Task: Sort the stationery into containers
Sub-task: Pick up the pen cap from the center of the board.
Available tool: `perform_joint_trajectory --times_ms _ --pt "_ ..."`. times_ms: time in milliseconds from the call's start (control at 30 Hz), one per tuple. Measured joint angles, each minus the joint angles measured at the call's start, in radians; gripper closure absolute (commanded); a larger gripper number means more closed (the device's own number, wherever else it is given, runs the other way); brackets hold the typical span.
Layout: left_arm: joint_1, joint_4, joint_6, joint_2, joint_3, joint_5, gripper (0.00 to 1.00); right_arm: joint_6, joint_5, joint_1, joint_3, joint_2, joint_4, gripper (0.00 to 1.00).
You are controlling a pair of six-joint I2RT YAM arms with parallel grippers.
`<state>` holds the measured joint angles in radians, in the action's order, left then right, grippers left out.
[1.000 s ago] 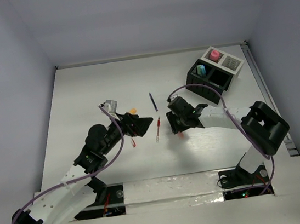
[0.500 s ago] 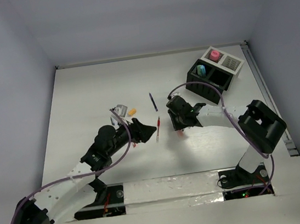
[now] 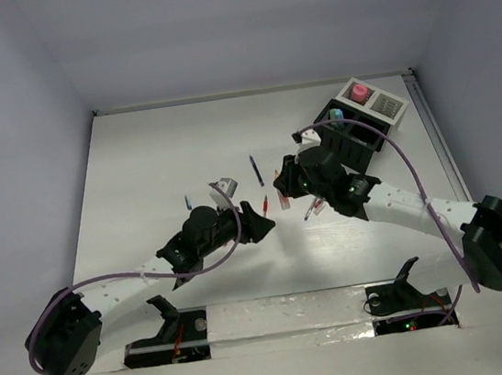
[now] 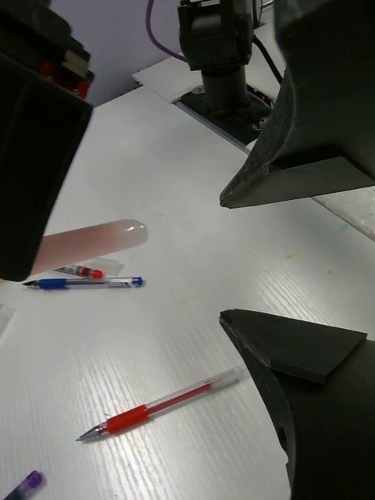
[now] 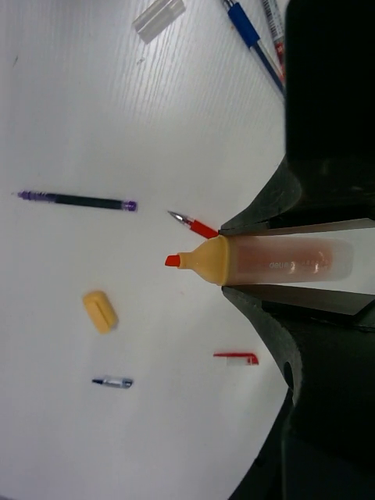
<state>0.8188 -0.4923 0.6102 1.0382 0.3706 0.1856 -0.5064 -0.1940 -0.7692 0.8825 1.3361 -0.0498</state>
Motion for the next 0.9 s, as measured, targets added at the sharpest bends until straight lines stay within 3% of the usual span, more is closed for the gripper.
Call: perform_joint_trajectory --times_ms 567,767,900 --pt "0.0 -0.148 -0.007 0.127 0.066 -0.06 0.59 -0.074 0.047 -0.097 -0.055 -0.021 0.154 0.91" --pt "0.0 -0.152 -0.019 0.131 0.078 -0.089 0.73 -0.079 0.049 -0.107 -0.055 -0.021 0.19 0.91" --pt "-0.002 -0.144 -0.019 0.14 0.083 -0.109 1.0 -0.083 0.049 -0.109 -0.059 -0.025 0.199 0.9"
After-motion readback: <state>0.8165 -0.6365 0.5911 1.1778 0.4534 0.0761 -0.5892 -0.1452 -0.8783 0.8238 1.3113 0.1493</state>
